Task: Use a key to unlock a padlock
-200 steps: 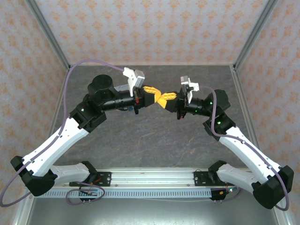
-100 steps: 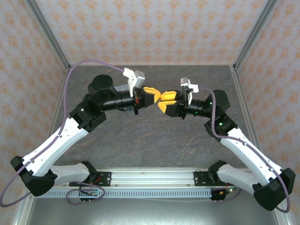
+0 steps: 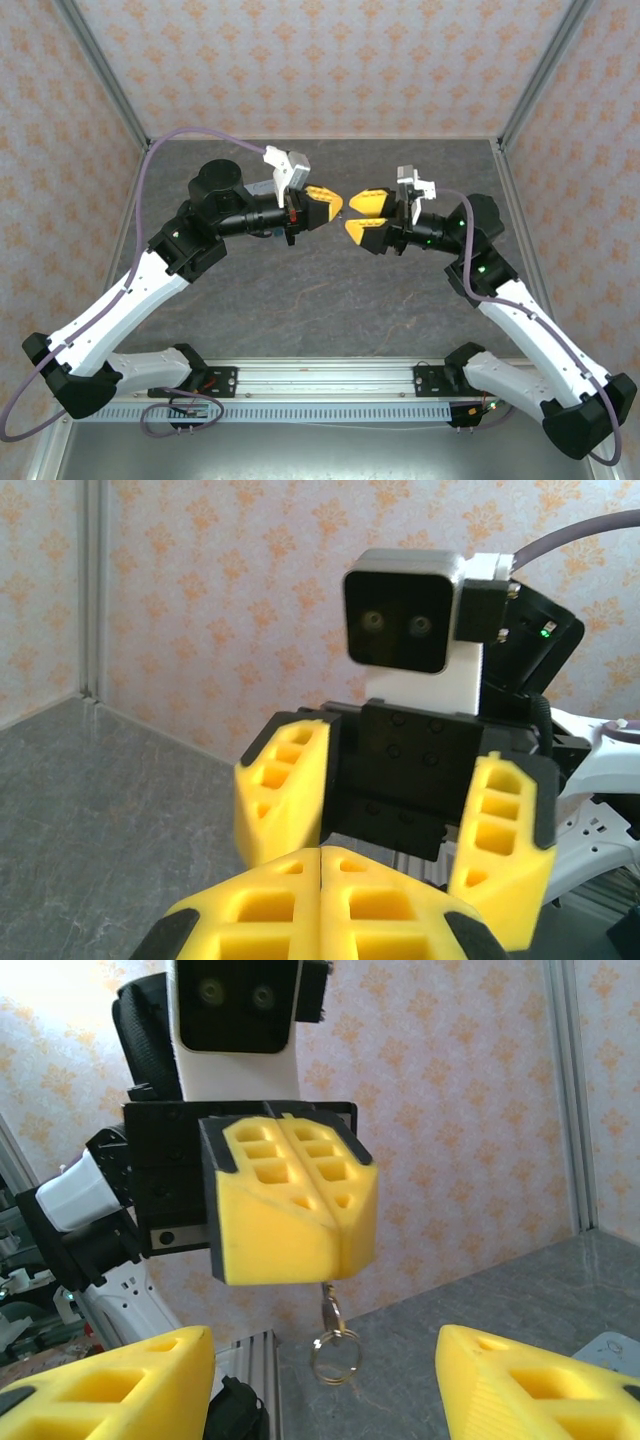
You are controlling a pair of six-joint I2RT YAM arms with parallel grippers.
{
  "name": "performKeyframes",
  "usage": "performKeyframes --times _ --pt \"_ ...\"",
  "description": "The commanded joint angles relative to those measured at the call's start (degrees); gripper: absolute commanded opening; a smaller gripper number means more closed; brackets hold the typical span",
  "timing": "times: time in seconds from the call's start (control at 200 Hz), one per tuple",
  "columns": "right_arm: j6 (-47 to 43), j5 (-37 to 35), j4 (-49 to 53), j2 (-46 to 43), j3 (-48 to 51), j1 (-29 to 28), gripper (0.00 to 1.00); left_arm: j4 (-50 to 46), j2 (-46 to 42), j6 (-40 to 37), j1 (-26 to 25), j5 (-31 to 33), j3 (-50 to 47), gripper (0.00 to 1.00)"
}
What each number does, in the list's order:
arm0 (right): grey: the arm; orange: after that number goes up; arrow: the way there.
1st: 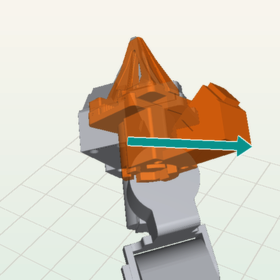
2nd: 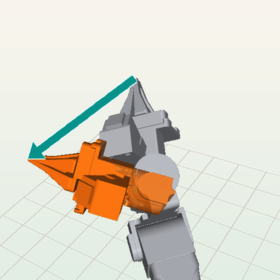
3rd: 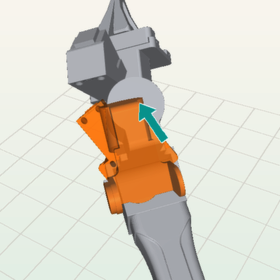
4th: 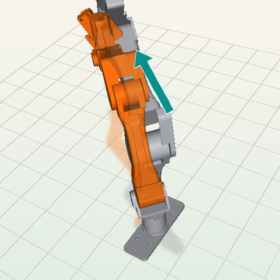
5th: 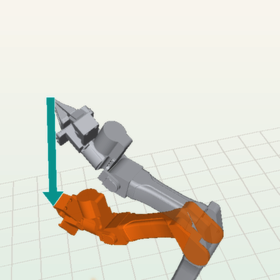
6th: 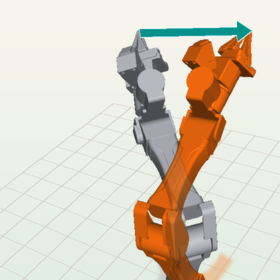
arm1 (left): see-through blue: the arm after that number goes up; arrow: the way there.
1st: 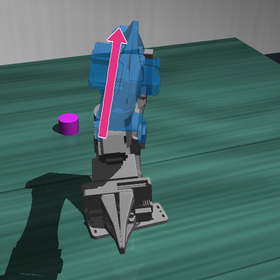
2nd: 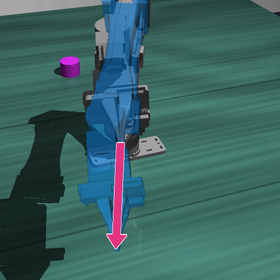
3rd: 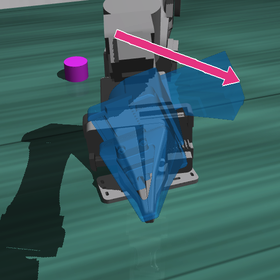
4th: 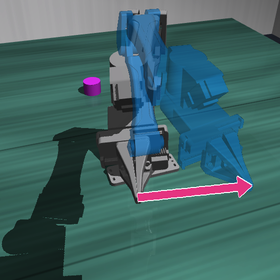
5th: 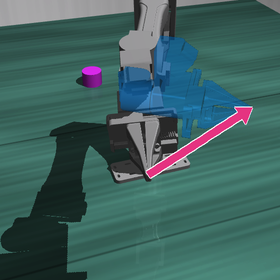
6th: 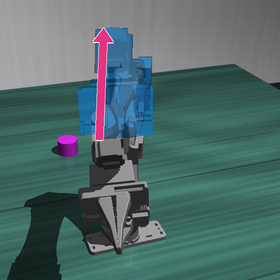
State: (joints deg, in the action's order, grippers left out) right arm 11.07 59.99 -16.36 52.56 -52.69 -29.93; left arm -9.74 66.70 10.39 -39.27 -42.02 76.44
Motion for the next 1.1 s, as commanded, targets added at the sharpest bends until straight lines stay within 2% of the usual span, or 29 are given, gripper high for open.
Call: performKeyframes --times 0.0,0.15,0.415,0.676,0.821,1.096 --pt "0.47 1.13 -0.4 -0.14 -1.7 0.23 0.59 -0.33 -0.47 -0.99 0.33 -0.08 0.64 0.0" --pt "3.37 3.12 -2.34 1.92 -1.81 -0.22 0.58 -0.14 -0.16 -0.9 0.37 -0.04 0.64 0.0" --pt "3.09 5.26 -2.84 3.46 -2.68 -2.17 0.51 -0.13 0.25 -0.75 0.33 0.18 0.7 0.0" --pt "2.6 5.01 -3.37 3.08 -2.93 -2.56 0.5 -0.34 0.63 -0.75 0.33 0.27 0.9 0.0" --pt "2.42 5.29 -3.03 3.13 -3.3 -2.59 0.43 -0.42 0.72 -0.74 0.33 0.26 0.9 0.0" --pt "-0.9 4.96 0.87 0.88 -3.29 -2.6 0.38 -1.01 0.45 -1.08 0.34 0.44 0.77 0.0"
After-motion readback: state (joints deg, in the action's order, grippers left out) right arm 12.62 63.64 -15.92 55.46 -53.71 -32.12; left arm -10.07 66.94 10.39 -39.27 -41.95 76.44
